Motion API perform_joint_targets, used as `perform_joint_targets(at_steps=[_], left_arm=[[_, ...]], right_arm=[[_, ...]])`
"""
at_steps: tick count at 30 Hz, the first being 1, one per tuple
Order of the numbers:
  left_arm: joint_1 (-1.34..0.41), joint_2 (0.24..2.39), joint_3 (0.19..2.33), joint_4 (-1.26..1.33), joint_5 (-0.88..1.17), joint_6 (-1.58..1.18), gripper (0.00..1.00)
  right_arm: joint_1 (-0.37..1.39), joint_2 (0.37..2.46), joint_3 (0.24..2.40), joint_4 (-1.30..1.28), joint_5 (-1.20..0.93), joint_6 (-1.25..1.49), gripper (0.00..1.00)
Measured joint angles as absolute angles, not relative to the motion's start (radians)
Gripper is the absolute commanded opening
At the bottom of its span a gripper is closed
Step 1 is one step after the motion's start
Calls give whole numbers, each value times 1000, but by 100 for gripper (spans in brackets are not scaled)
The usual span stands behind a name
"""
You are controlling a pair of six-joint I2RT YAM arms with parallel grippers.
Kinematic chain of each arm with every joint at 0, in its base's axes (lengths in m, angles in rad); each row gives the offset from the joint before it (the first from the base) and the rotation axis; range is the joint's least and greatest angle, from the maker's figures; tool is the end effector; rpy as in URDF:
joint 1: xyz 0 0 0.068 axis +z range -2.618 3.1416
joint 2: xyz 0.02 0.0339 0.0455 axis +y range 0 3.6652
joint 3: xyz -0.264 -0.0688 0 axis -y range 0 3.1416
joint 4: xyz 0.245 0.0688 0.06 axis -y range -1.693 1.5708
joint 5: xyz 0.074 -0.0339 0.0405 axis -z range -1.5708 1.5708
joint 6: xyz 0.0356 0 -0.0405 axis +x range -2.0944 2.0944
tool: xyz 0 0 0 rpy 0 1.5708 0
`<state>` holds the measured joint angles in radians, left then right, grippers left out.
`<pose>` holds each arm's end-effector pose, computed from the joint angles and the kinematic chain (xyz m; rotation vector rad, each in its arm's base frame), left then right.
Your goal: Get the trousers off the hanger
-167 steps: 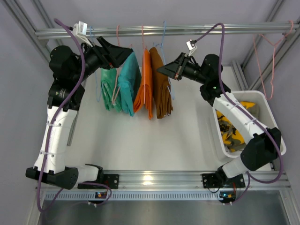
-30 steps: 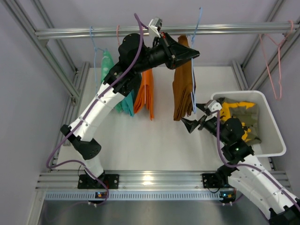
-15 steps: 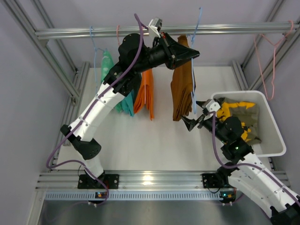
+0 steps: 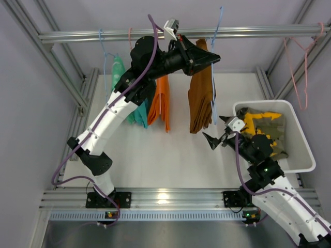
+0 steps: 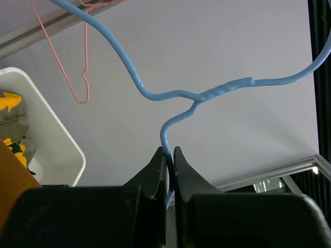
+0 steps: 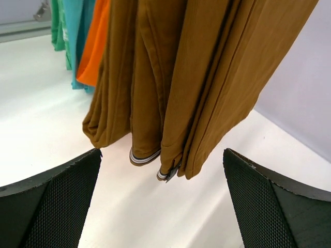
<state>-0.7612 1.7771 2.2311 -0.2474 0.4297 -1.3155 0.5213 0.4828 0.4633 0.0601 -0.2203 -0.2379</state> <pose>0.2591 -0.2674 0.5551 -0.0252 1.7193 -1.9456 0.1184 0.0769 0.2957 -0.7326 1.3594 0.3936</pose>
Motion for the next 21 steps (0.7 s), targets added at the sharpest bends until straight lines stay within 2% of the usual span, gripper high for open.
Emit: perform_joint_targets(at_steps=[10, 21], left_arm=[[-760, 1777, 2231, -248, 430, -1317, 0], [-760, 1777, 2231, -249, 430, -1319, 0]], right_arm=[[522, 692, 456, 164, -158, -175, 99], [522, 811, 466, 308, -72, -98, 100]])
